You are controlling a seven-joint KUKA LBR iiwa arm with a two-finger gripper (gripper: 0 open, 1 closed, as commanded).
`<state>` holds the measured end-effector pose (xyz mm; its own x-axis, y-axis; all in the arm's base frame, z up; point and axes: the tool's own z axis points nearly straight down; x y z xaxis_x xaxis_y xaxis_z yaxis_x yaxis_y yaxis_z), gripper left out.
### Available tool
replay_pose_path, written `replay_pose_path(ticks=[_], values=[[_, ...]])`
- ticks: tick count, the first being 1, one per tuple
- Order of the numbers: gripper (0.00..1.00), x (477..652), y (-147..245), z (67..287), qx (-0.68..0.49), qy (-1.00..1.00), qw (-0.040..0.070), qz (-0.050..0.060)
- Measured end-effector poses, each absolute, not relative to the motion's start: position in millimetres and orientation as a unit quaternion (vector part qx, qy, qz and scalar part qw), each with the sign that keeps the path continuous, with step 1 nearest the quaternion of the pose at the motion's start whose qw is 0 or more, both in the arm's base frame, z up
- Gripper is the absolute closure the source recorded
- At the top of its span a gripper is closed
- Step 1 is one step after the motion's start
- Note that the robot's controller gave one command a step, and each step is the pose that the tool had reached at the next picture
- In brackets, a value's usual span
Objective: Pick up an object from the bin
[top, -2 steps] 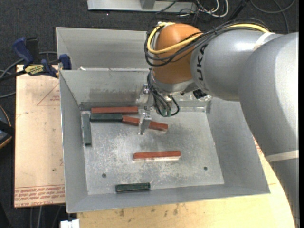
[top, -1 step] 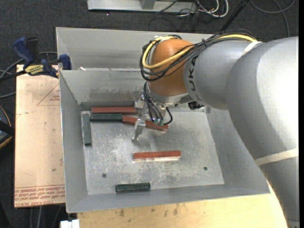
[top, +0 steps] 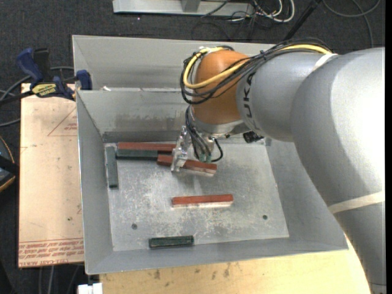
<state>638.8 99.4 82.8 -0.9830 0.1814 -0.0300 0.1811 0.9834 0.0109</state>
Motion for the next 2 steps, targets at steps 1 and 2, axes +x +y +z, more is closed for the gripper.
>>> replay_pose_path(ticks=[1,2], values=[[1.0,638.8,99.4,82.8,0.091,0.996,0.015,0.004],[1.0,639.1,99.5,83.4,0.091,0.996,0.013,0.004]])
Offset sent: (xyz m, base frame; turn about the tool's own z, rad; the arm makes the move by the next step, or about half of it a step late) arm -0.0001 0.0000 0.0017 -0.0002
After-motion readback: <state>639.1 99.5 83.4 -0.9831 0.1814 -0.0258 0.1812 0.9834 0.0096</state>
